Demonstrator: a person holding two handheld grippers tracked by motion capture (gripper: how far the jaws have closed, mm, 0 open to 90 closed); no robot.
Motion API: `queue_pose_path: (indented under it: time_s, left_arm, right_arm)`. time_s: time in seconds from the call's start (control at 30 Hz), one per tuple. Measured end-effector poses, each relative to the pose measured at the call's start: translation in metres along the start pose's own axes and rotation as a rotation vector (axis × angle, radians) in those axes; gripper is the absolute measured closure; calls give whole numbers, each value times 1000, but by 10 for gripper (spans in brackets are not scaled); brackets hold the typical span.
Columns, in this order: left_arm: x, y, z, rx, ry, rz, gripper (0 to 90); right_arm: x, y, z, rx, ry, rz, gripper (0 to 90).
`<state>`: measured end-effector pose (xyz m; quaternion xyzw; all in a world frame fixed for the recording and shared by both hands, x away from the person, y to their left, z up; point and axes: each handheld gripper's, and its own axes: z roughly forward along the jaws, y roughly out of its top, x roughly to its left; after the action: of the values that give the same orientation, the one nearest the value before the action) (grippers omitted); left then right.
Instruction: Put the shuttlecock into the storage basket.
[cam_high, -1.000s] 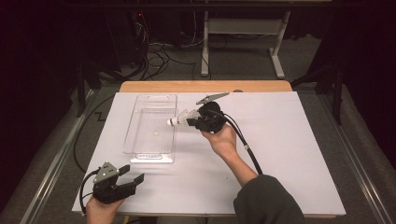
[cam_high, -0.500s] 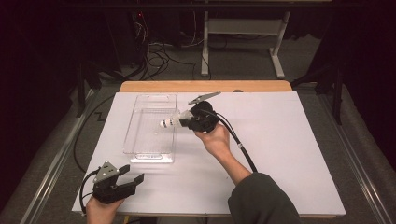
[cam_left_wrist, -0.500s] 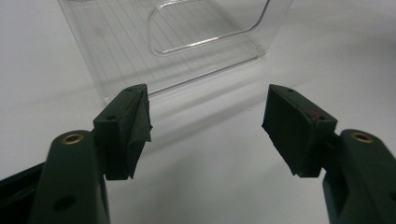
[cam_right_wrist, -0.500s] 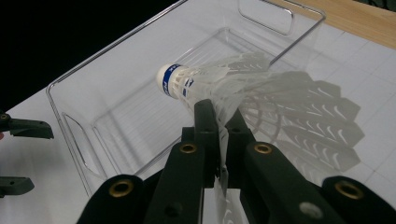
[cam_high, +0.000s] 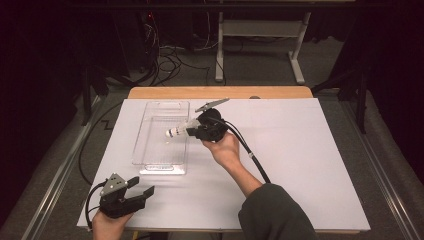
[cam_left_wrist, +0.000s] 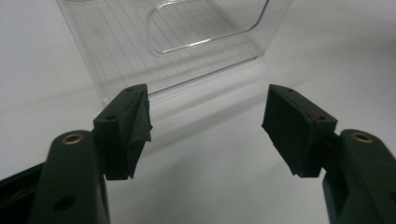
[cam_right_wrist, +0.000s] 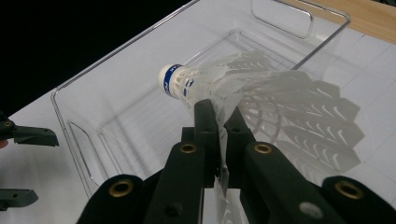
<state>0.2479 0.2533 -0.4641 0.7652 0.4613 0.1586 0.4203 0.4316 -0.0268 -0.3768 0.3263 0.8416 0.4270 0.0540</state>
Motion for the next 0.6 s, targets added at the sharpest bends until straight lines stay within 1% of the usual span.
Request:
queue_pose_path:
  time_s: [0.23,0.47,0.6]
  left_arm:
    - [0,0,0,-1,0,0,329]
    - [0,0,0,-4,-4,0,330]
    - [0,0,0,-5,-4,0,330]
  right_arm:
    - [5,4,9,10,10,-8,893]
    - [10,7,23,24,19,-10,892]
    - [14,11,29,30,22,-20,892]
